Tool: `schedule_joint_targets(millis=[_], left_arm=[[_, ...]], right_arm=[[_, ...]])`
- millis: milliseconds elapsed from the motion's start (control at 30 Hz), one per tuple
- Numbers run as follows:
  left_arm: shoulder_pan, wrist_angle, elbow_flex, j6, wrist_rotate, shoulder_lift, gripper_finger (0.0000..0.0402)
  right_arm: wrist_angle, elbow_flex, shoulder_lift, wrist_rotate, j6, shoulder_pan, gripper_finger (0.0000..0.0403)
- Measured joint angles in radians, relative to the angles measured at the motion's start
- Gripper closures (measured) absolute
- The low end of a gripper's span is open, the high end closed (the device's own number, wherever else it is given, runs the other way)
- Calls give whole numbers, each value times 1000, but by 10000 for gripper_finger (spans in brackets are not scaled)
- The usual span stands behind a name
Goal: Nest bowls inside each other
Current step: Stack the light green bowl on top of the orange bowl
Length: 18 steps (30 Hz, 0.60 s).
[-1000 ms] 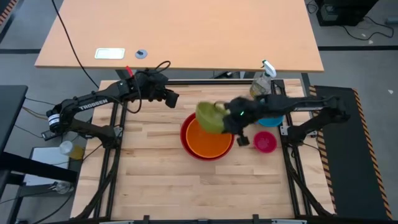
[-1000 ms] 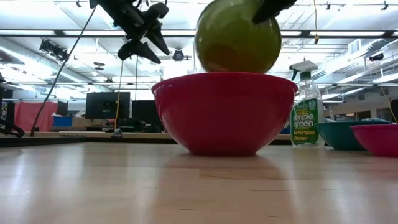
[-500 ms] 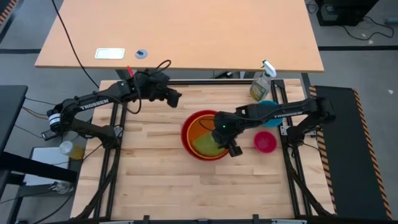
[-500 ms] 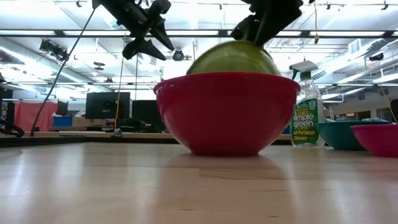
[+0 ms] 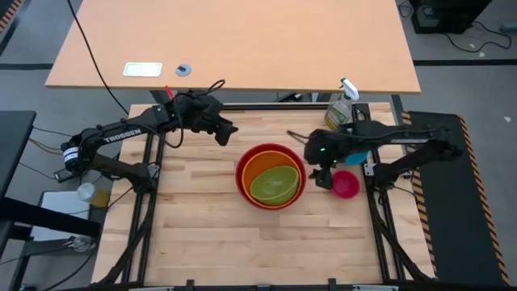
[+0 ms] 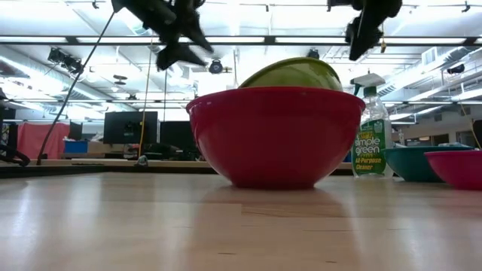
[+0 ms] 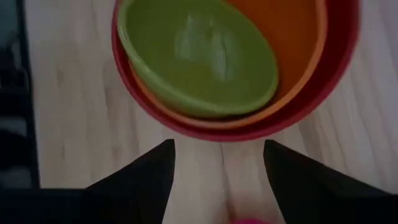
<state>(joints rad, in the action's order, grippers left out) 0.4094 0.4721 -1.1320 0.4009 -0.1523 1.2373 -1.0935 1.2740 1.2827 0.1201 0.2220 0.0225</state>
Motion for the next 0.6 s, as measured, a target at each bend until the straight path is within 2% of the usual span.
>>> schedule_joint_targets(millis=[100,267,467,600], left_arm=[[-51,-46,0,-8,-113,18,209],[-182,-165,0,105,-210,107,209],[-313,-345,0,232,-223,235,209],[-367,-460,0,370,-187,315,209]], right_arm=[[-38,-62,-57,-71,71,-17,161],[-127,-198,-177,-174,215,11,175],[-167,-348,-249,-179,301,119,183],[-142,-369,-232,-111,300,170,184]])
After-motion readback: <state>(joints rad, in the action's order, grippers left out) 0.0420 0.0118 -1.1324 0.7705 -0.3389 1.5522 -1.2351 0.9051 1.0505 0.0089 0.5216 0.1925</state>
